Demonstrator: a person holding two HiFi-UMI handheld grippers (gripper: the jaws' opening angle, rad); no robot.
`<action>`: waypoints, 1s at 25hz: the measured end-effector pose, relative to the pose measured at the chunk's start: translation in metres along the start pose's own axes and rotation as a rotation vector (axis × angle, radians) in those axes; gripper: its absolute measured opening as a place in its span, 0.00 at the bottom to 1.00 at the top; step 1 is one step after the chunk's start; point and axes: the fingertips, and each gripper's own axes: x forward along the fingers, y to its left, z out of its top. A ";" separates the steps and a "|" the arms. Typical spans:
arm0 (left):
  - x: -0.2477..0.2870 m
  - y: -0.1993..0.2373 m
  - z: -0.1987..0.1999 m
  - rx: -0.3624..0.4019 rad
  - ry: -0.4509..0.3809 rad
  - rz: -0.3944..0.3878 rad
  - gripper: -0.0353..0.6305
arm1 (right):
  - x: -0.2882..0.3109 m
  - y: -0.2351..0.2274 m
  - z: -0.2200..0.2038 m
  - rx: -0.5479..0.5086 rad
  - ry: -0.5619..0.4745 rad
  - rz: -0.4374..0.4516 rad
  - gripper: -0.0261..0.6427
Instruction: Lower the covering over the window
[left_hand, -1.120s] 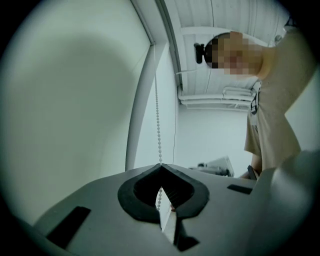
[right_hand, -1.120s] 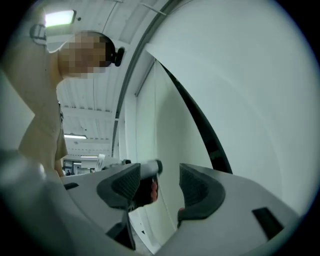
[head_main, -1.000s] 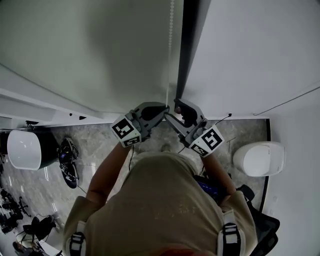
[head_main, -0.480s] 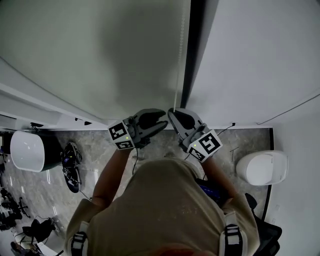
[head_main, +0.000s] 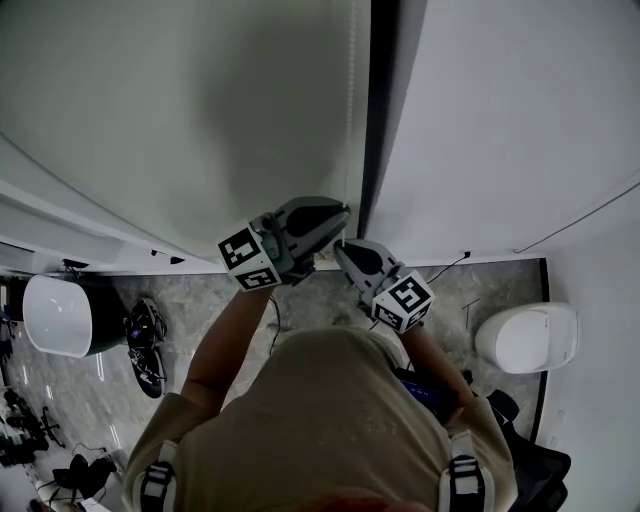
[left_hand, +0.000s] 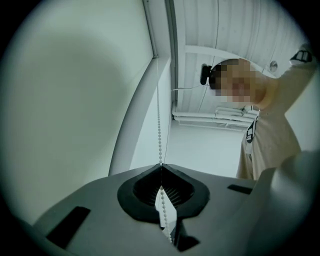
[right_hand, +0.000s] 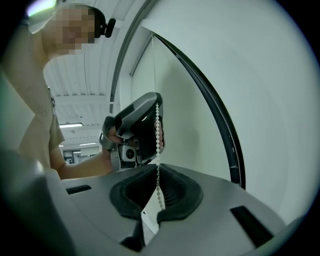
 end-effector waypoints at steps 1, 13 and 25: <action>-0.001 0.001 -0.002 0.019 0.004 0.011 0.09 | -0.003 -0.001 0.001 -0.013 -0.014 0.005 0.06; -0.033 -0.022 -0.111 -0.110 0.159 0.064 0.08 | -0.014 0.008 0.069 -0.069 -0.204 0.043 0.23; -0.010 0.011 -0.007 0.034 0.044 0.017 0.26 | 0.004 -0.015 0.022 0.057 -0.050 0.047 0.05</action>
